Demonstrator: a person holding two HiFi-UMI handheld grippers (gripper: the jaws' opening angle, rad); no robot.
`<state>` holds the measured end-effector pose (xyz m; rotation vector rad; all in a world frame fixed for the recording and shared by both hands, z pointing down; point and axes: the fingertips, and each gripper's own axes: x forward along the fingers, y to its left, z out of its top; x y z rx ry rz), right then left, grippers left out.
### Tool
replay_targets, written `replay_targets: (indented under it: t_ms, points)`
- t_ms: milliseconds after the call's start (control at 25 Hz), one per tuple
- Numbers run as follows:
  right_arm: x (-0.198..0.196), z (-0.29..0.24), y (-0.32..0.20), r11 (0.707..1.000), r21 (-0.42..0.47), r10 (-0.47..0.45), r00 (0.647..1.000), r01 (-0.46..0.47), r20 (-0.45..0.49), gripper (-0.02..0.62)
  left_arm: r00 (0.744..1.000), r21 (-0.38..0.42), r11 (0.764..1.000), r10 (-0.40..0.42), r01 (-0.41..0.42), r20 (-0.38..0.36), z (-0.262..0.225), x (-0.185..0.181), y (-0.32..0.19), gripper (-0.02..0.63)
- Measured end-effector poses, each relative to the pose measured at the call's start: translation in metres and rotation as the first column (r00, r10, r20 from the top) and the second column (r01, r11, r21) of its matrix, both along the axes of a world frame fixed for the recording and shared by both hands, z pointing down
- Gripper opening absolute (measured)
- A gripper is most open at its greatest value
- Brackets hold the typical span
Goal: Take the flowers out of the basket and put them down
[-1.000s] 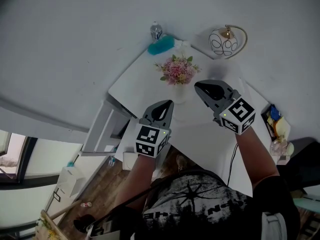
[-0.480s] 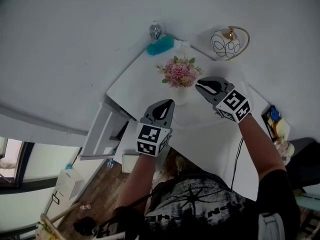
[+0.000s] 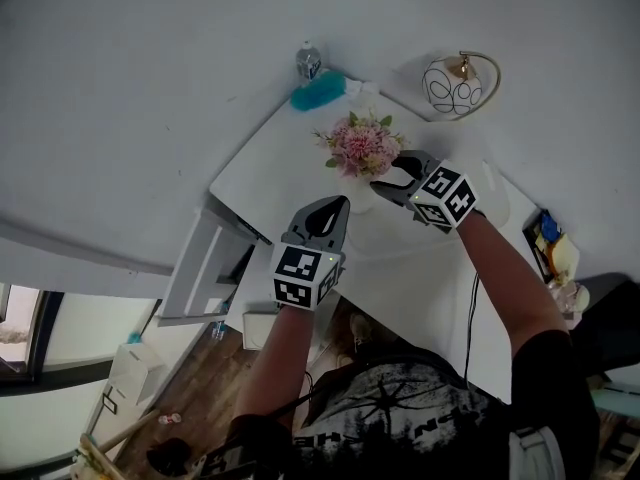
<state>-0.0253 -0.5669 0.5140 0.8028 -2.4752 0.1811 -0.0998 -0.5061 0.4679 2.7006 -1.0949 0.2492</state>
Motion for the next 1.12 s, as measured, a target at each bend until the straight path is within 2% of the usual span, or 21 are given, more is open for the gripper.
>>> replay_targets:
  t_ms: [160, 360, 520, 760, 1120]
  points:
    - [-0.009, 0.012, -0.010, 0.998, -0.049, 0.036, 0.999, -0.035, 0.022, 0.287, 1.000, -0.008, 1.000, -0.003, 0.003, -0.012, 0.003, -0.002, -0.003, 0.011]
    - [-0.022, 0.021, -0.024, 0.995, -0.079, 0.068, 0.997, -0.065, 0.037, 0.321, 1.000, -0.017, 1.000, -0.005, 0.005, -0.024, 0.008, -0.002, -0.006, 0.011]
    - [-0.030, 0.030, -0.032, 0.991, -0.105, 0.088, 0.994, -0.081, 0.063, 0.321, 1.000, -0.023, 1.000, -0.008, 0.007, -0.025, 0.012, -0.002, -0.008, 0.011]
    - [-0.034, 0.031, -0.037, 0.995, -0.073, 0.065, 0.997, -0.062, 0.051, 0.320, 1.000, -0.021, 1.000, -0.010, 0.009, -0.027, 0.012, -0.002, -0.009, 0.011]
    - [-0.032, 0.030, -0.030, 0.995, -0.078, 0.057, 0.997, -0.053, 0.047, 0.319, 1.000, -0.020, 1.000, -0.008, 0.008, -0.029, 0.011, -0.003, -0.007, 0.011]
